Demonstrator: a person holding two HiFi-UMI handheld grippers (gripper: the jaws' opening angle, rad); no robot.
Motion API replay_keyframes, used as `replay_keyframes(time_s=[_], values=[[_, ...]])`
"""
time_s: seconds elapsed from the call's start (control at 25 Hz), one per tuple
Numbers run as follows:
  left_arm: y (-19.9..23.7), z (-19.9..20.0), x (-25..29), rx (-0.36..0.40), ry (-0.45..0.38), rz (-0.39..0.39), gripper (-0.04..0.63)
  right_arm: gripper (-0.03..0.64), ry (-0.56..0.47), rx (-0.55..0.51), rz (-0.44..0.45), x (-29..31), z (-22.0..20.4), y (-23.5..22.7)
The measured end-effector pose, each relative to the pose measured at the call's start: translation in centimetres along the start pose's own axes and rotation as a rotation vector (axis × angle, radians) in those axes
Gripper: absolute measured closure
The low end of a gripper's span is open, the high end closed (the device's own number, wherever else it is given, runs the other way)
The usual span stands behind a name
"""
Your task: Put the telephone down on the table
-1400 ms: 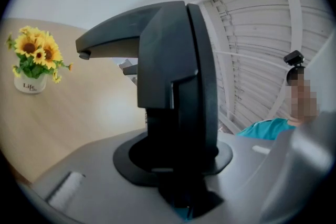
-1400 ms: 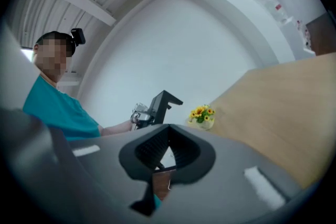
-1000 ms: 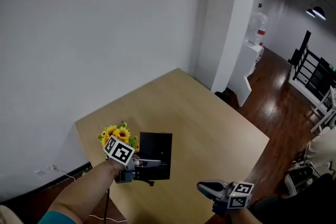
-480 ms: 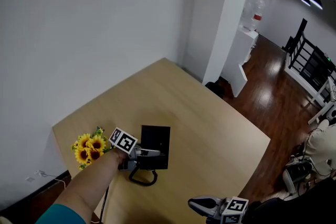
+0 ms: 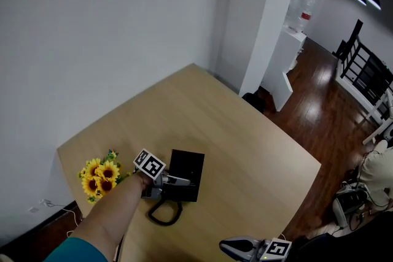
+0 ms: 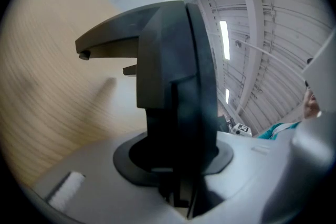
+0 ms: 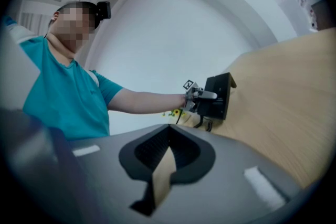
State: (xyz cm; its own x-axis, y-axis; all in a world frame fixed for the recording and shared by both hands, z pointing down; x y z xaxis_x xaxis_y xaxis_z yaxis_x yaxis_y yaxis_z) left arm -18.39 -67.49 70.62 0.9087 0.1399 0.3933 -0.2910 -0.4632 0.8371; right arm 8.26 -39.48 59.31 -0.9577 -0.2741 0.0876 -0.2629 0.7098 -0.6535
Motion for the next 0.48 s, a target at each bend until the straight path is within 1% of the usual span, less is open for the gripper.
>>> replay_keyframes(time_s=[0.08,0.2,0.28,0.36,0.48], values=[[0.63,-0.48,0.3,-0.009,0.016,0.005,0.427,0.615,-0.006,0.003,0.0,-0.15,0.02,-0.07],[1.08,-0.72,0.15,-0.018,0.006,0.006,0.428,0.615,-0.008,0.002,0.004,-0.13,-0.13,0.07],[1.05,-0.68,0.09,-0.026,-0.007,0.035,0.419,0.615,-0.01,0.002,0.004,-0.05,-0.18,0.06],[0.98,-0.8,0.1,-0.044,-0.028,0.096,0.389,0.615,-0.013,0.006,0.003,0.06,-0.19,-0.01],[0.72,-1.07,-0.14,-0.049,-0.071,0.239,0.307,0.615,-0.015,-0.001,0.011,0.36,-0.05,0.29]])
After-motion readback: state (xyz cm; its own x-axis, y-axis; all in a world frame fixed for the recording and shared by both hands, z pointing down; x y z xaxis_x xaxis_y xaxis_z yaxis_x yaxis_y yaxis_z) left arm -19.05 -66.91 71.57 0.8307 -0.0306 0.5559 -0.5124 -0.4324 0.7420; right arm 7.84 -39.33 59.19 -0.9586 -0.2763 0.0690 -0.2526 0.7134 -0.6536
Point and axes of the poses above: the fingertips, and each gripper's own axes: x forward along the fingers, y to its left, z out of its top, the point moved 10 cm from there along -x, backward along the fingers, and after that the axes turned 5 degrees about z, right-handed, at the moved point
